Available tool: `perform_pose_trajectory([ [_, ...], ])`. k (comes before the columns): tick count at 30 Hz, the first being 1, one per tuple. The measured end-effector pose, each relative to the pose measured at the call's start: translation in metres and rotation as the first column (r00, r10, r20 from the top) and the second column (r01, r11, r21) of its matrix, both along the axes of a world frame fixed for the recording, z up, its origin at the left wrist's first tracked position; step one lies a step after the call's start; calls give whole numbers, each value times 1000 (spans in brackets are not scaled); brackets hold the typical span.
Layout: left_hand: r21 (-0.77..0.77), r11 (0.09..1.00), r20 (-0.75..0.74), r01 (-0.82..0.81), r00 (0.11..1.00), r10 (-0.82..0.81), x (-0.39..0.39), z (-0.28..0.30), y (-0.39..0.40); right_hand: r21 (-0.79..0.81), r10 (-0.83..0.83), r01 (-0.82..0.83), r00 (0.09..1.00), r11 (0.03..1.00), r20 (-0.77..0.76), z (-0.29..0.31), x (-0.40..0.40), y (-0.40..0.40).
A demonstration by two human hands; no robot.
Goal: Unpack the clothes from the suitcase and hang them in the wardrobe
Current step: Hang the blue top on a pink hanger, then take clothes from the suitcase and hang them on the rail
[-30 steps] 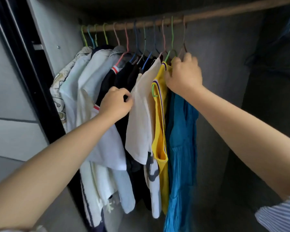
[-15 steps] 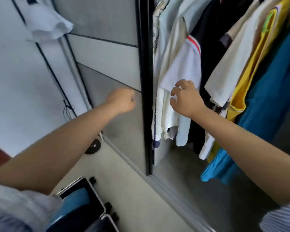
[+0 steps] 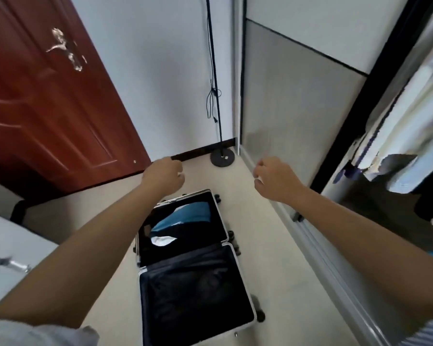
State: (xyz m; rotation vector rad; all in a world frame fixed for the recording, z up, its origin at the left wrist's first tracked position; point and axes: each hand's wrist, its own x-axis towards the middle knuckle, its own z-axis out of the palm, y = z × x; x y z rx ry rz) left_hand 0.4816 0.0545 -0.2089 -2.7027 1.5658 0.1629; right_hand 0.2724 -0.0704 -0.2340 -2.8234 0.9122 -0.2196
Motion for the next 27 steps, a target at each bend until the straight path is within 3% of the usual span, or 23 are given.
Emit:
perform_pose_trajectory([
  [2, 12, 999, -19, -33, 999, 33, 27, -16, 25, -41, -35, 33, 999, 999, -41, -16, 26, 12],
  [10, 104, 994, -74, -43, 996, 51, 145, -105, 107, 199, -115, 144, 982, 969, -152, -112, 156, 77],
  [17, 215, 967, -209, -140, 960, 186, 198, -273, 158, 391, 40, 59, 970, 918, -240, -271, 219, 120],
  [27, 266, 939, -283, -217, 914, 291, 211, -566, 164, 284, 126, -27, 933, 958, -338, -535, 276, 102],
])
